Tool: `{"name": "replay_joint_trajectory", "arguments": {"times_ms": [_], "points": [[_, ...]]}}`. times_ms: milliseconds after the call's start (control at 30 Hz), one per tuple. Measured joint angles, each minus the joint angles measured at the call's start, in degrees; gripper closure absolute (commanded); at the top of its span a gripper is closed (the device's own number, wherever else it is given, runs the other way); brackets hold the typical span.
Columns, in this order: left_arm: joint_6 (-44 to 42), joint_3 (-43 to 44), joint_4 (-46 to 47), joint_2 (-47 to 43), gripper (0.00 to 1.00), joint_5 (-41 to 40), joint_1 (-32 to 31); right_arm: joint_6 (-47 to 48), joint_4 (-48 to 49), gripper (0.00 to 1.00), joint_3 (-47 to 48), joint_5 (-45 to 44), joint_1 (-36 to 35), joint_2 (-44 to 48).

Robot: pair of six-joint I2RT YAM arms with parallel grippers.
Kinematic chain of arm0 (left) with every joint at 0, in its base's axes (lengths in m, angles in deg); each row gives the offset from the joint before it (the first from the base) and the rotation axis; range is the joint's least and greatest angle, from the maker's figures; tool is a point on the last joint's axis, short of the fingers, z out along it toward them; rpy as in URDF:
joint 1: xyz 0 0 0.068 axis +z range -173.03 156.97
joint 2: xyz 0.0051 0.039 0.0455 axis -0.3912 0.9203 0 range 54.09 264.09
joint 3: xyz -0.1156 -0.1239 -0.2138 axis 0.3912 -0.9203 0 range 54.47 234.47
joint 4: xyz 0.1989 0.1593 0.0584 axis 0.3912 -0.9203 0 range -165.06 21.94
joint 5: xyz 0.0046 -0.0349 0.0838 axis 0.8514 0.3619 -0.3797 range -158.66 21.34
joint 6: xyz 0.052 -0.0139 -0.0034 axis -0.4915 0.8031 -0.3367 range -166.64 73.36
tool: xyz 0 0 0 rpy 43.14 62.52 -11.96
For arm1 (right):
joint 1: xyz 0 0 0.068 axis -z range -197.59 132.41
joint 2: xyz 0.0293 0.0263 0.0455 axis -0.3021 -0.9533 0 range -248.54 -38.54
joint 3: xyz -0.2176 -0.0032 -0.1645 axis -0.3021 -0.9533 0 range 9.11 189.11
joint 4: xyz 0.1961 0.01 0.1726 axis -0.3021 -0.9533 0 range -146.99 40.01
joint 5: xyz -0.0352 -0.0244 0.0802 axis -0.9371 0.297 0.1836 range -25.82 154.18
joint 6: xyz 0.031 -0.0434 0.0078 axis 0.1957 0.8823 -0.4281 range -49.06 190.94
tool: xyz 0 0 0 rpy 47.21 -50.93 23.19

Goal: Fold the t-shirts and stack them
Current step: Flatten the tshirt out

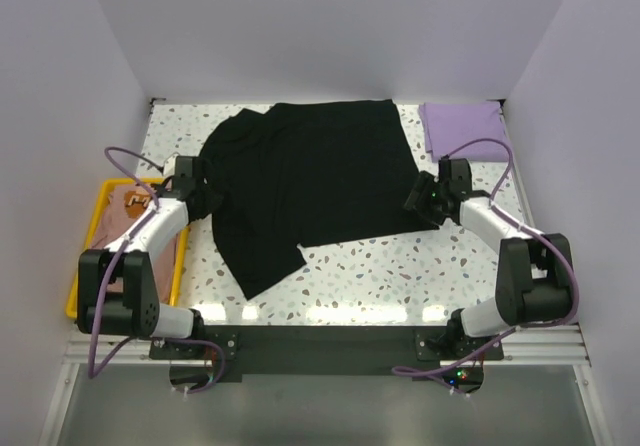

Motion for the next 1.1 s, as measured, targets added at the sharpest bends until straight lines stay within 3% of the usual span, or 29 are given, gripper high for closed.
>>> {"name": "replay_joint_trajectory", "arguments": {"times_ms": [233,400,833,1100], "points": [[1.64,-1.40,-0.42,5.01,0.84,-1.86,-6.03,0.55,-0.20,0.33,11.78,-3.65,0.00,-7.04],[4.79,-3.93,-1.42,6.75,0.88,-3.80,-6.47,1.42,0.55,0.32,17.03,-3.85,-0.02,-14.08],[9.70,-10.73,-1.97,-0.81,0.89,-5.42,-6.47,7.10,-5.81,0.33,50.07,-6.38,-4.48,-37.51],[9.38,-10.88,-7.04,-3.13,0.89,-5.01,-6.47,9.05,-8.81,0.34,63.93,-6.60,-5.57,-49.66]]}}
